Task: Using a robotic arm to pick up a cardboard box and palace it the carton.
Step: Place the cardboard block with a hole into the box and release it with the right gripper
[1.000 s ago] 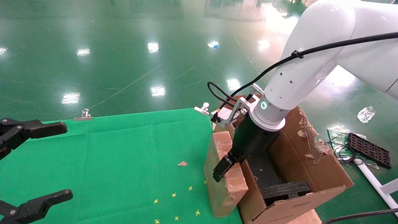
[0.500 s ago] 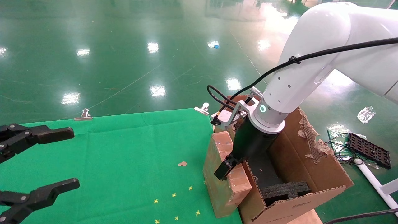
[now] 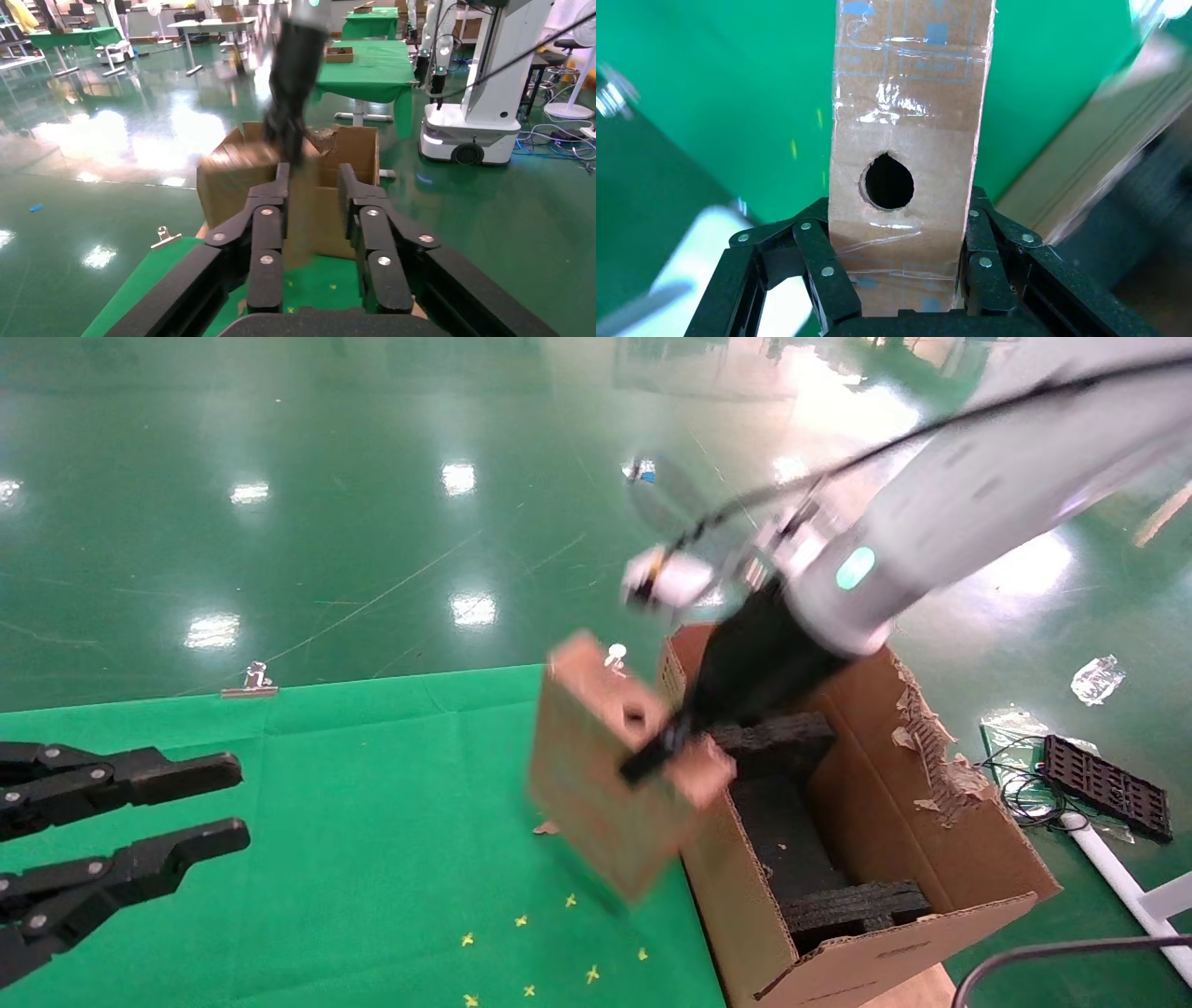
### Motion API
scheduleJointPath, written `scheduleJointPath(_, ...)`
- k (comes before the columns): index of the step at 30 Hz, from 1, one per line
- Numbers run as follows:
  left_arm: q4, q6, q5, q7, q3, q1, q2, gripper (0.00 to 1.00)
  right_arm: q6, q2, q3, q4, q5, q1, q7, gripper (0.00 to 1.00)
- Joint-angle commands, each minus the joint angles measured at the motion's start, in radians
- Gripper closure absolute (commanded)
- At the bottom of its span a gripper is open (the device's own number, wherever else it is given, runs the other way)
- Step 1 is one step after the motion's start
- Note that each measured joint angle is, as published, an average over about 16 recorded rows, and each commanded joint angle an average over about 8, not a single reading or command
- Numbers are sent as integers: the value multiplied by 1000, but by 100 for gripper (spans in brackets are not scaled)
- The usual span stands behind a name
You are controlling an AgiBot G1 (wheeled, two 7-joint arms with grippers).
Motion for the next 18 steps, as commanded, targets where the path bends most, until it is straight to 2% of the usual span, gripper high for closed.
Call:
scheduleJointPath(1, 0, 0, 0, 0, 0, 0, 0, 100, 11, 34, 39, -17, 34, 31, -68, 100)
scheduleJointPath(5, 0, 0, 0, 0, 0, 0, 0, 100, -9, 68, 69, -114, 27, 102, -154, 100)
scheduleJointPath(10, 0, 0, 0, 0, 1, 0, 0, 100, -31, 110, 68, -234, -25, 165, -207, 100)
scheduleJointPath(18, 0, -1, -1, 1, 1, 0, 0, 100, -83, 169, 18, -376, -115, 171, -241, 100)
